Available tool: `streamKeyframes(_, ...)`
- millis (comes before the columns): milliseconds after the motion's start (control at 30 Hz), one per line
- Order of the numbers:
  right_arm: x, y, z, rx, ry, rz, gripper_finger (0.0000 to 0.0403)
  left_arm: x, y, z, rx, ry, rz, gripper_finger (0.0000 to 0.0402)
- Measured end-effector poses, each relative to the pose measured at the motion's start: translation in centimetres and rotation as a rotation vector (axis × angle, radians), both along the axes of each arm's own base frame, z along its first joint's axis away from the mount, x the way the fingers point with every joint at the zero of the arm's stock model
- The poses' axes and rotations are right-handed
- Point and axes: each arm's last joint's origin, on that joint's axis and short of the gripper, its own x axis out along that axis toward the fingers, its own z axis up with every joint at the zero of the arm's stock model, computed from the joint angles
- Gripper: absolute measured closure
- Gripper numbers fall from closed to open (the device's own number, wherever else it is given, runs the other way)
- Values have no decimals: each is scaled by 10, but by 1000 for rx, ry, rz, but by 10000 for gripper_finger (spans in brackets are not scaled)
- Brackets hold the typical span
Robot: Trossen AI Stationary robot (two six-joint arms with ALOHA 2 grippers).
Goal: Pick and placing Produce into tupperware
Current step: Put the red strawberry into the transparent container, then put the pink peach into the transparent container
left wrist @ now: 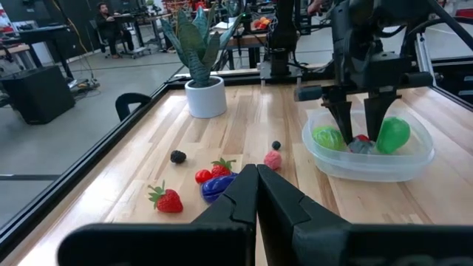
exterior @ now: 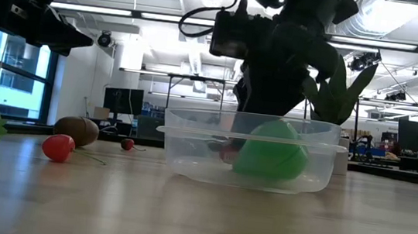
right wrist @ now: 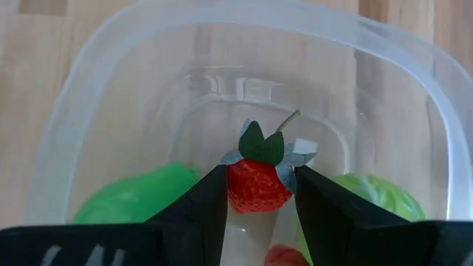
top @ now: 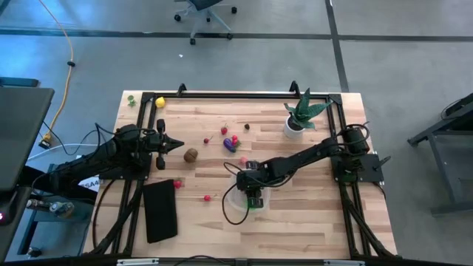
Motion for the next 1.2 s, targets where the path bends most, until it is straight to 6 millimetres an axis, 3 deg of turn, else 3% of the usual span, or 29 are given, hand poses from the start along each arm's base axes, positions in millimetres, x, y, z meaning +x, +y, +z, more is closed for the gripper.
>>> streamKeyframes(700, 0, 0, 0, 0, -1, -10, 270, 0, 0, 0, 0, 0, 0, 401)
streamKeyframes(1067, 1, 0, 2, 3, -20, -25, 184, 0, 0, 0, 0, 0, 0, 401)
streamKeyframes(1200, -2, -2, 20, 9, -72, -71, 177, 0, 0, 0, 0, 0, 0, 401)
